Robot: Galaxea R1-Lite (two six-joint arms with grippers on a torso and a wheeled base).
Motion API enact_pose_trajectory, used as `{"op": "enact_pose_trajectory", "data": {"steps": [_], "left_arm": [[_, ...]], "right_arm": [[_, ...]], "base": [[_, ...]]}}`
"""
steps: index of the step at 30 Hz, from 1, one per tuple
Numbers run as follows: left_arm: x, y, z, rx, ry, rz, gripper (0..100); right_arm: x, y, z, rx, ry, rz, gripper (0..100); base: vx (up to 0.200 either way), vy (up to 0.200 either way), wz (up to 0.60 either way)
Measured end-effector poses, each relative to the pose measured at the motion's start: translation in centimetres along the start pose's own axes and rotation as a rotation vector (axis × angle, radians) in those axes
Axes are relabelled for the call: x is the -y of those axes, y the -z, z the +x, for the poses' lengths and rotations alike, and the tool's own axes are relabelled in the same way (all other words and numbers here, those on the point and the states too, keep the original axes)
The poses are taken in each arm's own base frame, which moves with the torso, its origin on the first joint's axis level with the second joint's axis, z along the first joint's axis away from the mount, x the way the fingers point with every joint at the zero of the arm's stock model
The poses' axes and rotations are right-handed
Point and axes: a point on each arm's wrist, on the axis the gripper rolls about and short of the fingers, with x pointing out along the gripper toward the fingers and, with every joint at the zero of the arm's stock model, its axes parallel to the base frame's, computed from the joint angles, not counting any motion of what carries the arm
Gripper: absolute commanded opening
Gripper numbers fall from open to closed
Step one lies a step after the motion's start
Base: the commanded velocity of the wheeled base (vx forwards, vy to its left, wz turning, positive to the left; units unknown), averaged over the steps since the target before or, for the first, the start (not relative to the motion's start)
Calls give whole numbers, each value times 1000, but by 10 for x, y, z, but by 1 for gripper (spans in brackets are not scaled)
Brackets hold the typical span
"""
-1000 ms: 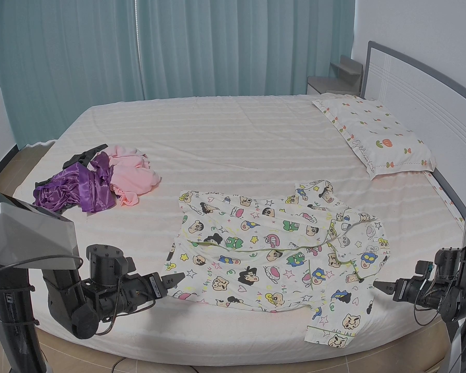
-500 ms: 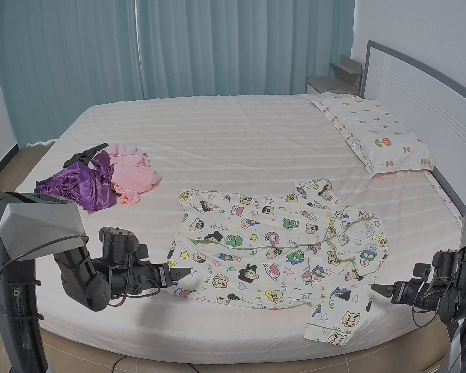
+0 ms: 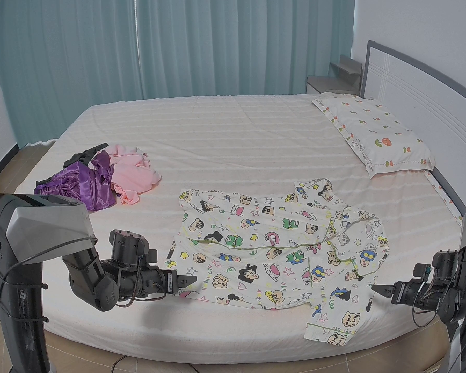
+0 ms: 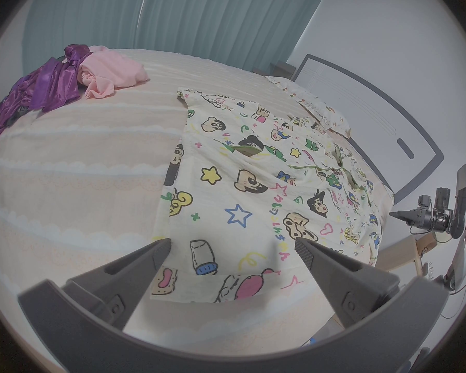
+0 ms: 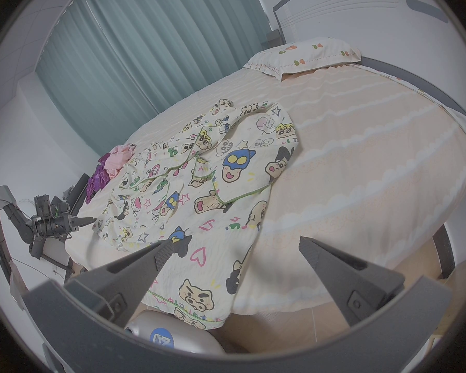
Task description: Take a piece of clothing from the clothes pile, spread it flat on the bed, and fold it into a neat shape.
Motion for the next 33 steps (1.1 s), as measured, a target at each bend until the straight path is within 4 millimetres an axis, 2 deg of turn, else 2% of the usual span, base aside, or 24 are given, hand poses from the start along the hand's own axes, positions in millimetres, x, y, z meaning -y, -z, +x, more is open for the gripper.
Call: {"op": "enact_pose_trajectory", "data": {"steps": [14,15,24,33], "left_arm": [[-7,12,-2,-39,-20,-16,100],[-7,13,-1,-40,-20,-16,0],[-10,19,4,-64,-27,-23,0],[-11,38,-18,-135,-47,-41,0]], "right_arm": [[-1,0,0,-1,-3,-2,100],[-1,0,0,-1,-3,-2,100],[-1,1,1,-8,-9,-2,100],[-3,6,5,-35,-19,-4,100]], "base": [[0,0,0],[0,0,0],[0,0,0],[0,0,0]]}}
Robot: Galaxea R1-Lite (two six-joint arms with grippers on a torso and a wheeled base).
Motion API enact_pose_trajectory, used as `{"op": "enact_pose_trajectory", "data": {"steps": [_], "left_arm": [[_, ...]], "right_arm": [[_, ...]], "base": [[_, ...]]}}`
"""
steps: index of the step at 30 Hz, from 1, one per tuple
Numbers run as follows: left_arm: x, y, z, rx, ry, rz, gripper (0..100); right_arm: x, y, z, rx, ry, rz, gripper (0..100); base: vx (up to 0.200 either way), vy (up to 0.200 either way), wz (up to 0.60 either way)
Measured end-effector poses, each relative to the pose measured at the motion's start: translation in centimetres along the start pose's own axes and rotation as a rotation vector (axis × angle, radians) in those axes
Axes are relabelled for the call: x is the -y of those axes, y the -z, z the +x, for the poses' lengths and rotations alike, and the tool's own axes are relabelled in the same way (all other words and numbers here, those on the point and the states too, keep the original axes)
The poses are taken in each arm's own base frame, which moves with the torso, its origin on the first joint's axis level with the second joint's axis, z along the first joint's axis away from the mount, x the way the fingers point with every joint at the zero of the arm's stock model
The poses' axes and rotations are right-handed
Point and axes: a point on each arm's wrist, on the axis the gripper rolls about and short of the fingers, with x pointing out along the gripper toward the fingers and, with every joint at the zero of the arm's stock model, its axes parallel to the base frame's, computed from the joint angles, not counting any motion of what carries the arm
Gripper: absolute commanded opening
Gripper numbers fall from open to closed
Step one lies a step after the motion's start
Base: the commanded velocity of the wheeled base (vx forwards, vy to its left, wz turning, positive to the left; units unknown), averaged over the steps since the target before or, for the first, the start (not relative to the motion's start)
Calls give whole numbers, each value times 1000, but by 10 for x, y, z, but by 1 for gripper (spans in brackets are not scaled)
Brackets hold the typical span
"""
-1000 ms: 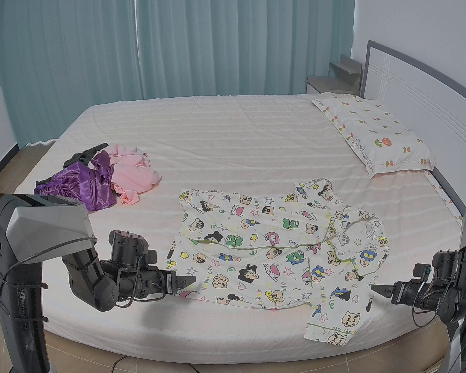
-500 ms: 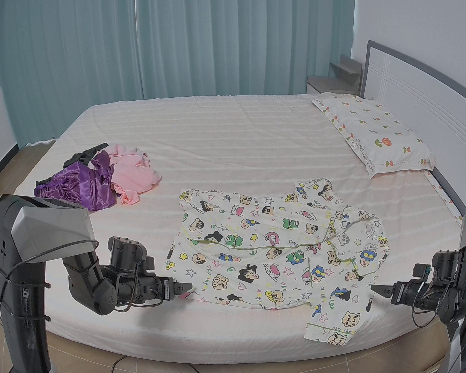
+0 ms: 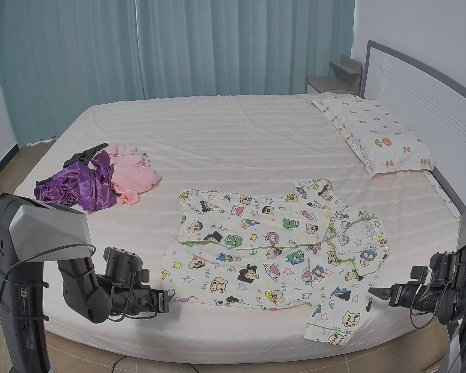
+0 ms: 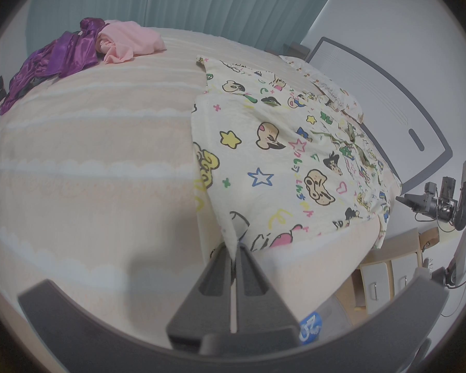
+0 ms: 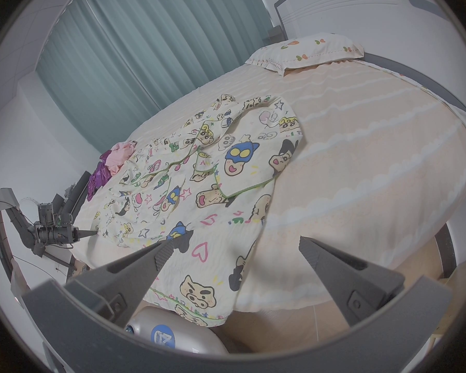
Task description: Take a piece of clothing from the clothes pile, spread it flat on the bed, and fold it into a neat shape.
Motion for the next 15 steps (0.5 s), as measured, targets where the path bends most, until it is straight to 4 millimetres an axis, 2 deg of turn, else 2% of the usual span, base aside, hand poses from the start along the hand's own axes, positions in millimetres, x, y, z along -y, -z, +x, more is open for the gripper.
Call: {"op": "enact_pose_trajectory", "data": {"steps": [4,10,15], "left_arm": [[1,7,-11,-20,-5,-5,0],[2,14,-24,-39,-11,-9,0],[1,13,-29,-30,-15,-15,0]], "right_arm": [[-3,5,3,-35,-10,-7,100],[-9,21,6,-178,-20,-46,100],[-14,32,6,-275,-38,-115,100]], "base": [[0,0,0],[0,0,0],[0,0,0]]}}
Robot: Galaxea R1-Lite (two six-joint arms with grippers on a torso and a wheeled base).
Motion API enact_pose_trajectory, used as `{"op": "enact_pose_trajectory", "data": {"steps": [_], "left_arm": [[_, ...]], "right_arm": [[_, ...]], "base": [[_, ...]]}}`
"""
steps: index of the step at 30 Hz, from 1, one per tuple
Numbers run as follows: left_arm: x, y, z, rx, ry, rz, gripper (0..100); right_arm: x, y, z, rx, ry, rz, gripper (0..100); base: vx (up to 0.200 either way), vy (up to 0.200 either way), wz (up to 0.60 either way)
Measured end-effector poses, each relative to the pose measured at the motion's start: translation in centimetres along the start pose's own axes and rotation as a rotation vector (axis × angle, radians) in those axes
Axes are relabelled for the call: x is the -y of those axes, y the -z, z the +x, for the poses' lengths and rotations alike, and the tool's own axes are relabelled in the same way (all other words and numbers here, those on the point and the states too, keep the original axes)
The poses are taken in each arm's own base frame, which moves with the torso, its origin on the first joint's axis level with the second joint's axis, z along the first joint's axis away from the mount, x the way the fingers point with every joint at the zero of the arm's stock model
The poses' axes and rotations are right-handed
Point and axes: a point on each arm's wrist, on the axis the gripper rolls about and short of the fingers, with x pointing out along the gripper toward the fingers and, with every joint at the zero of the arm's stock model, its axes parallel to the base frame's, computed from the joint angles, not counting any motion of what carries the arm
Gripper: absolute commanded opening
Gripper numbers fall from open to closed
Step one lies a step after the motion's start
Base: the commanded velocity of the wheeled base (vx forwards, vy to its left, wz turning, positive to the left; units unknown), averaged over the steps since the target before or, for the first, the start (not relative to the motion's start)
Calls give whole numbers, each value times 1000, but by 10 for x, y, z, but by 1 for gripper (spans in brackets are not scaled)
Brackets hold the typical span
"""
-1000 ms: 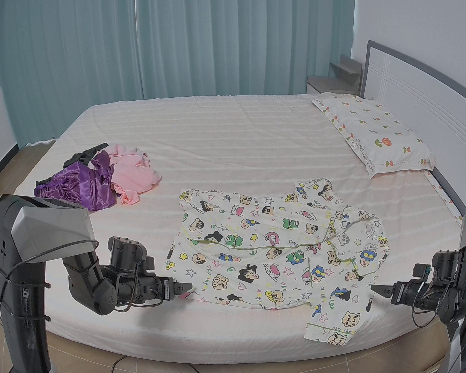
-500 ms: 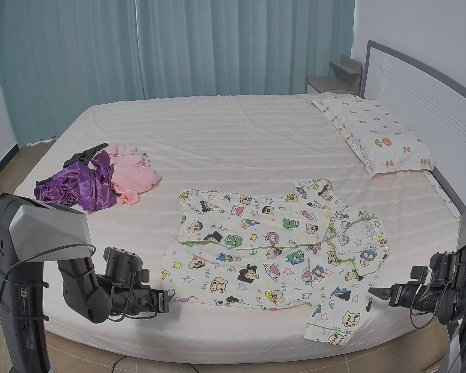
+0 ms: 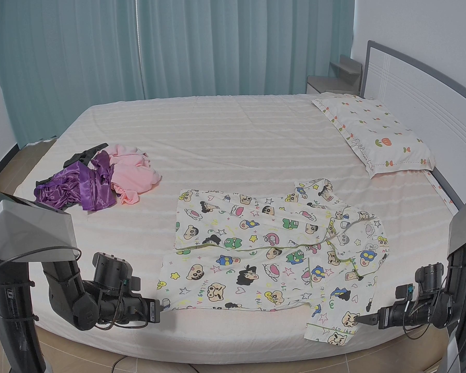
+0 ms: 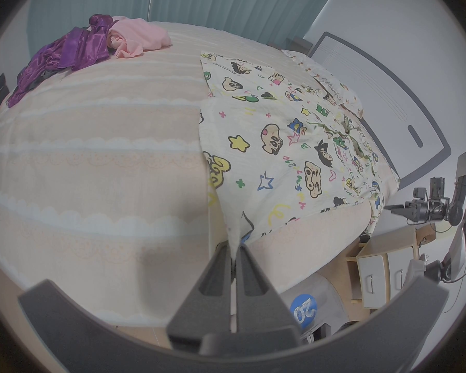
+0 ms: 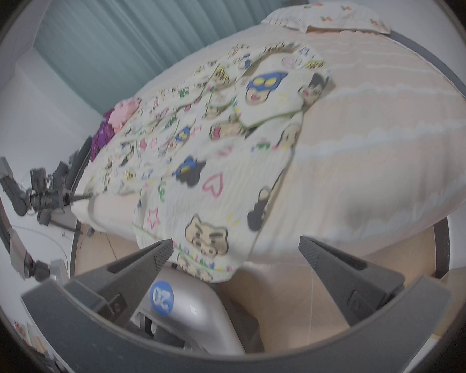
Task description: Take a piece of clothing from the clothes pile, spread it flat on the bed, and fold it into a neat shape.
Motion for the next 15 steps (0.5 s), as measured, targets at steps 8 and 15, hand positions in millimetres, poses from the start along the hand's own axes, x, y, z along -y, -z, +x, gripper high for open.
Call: {"op": "enact_pose_trajectory", "data": {"steps": [8,15], "left_arm": [[-3,-7,-1,33,-5,-13,0],[-3,-11,0,46,-3,-14,0]], "right_arm": [[-11,-4,13,54,7,-118,100],[-24,4,28,28,59,-184,100]], "base": [[0,0,0],[0,0,0]]}}
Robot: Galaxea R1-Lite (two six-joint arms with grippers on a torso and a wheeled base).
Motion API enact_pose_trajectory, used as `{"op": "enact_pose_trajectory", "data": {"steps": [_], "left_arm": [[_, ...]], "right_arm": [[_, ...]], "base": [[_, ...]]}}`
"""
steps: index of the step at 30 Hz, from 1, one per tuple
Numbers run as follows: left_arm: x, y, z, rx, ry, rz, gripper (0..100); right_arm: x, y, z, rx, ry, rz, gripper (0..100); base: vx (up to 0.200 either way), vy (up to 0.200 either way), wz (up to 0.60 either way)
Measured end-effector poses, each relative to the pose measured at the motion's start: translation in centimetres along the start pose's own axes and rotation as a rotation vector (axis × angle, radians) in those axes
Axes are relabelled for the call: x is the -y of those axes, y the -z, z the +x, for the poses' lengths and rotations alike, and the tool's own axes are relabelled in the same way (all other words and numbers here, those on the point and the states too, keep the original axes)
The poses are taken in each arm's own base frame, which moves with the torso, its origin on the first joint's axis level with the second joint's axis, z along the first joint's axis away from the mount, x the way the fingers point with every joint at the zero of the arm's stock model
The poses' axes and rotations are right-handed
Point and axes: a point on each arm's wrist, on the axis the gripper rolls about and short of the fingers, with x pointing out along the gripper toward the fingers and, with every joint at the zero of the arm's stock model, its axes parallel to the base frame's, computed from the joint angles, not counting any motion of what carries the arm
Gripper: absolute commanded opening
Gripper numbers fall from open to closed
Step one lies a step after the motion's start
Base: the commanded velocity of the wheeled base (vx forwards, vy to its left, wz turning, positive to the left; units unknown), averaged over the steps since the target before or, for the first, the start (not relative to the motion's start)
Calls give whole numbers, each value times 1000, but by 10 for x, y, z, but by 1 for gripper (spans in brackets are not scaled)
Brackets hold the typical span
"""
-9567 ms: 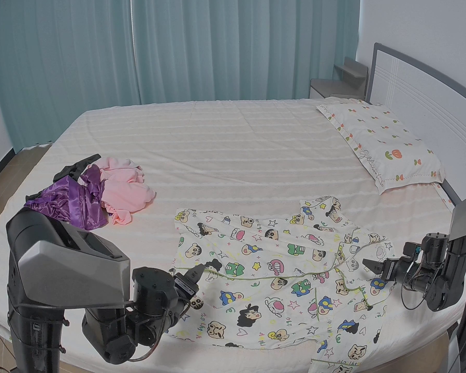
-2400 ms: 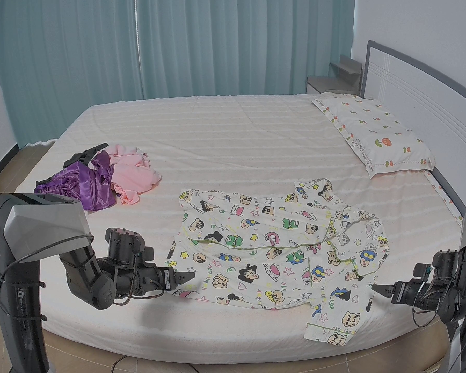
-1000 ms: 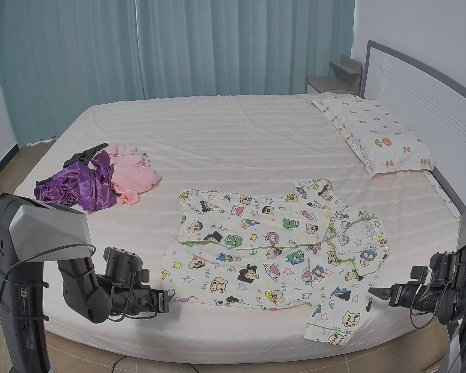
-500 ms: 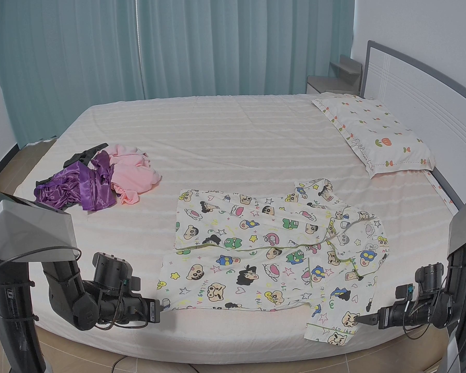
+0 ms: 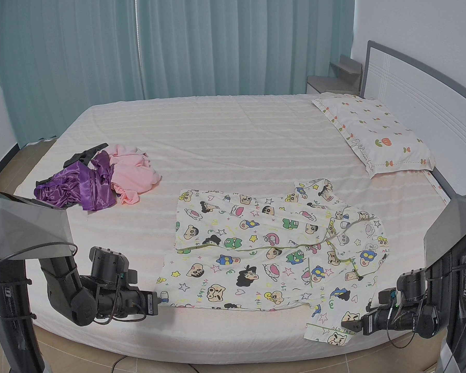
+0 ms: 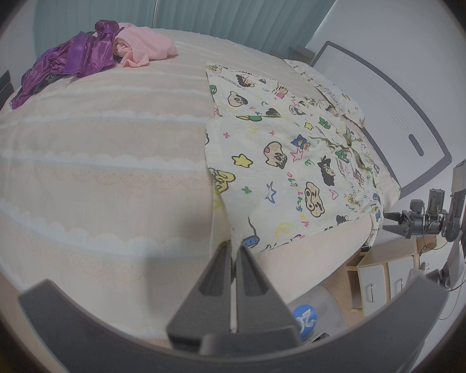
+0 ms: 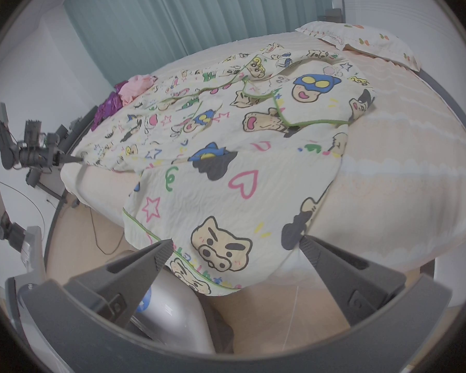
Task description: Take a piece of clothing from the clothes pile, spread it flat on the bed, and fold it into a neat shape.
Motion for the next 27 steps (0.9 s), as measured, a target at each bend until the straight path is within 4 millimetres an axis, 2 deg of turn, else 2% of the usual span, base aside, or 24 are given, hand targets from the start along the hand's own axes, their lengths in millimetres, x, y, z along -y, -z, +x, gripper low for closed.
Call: {"op": "enact_pose_trajectory", "data": {"steps": [7,8,17,27], "left_arm": [[0,0,1,1,0,-1,0],[0,0,1,1,0,-1,0],[-1,-1,2,4,1,0,0],[-2,2,6,9,1,1,0]], "right_arm": [[-13,5,6,-30,-13,-41,100],[-14,4,7,-26,-16,-40,0],[-10,0,5,4,13,27,0],[-6,-19,-12,120,7,90,0]], "base": [[0,0,0],[0,0,0],[0,0,0],[0,0,0]]}}
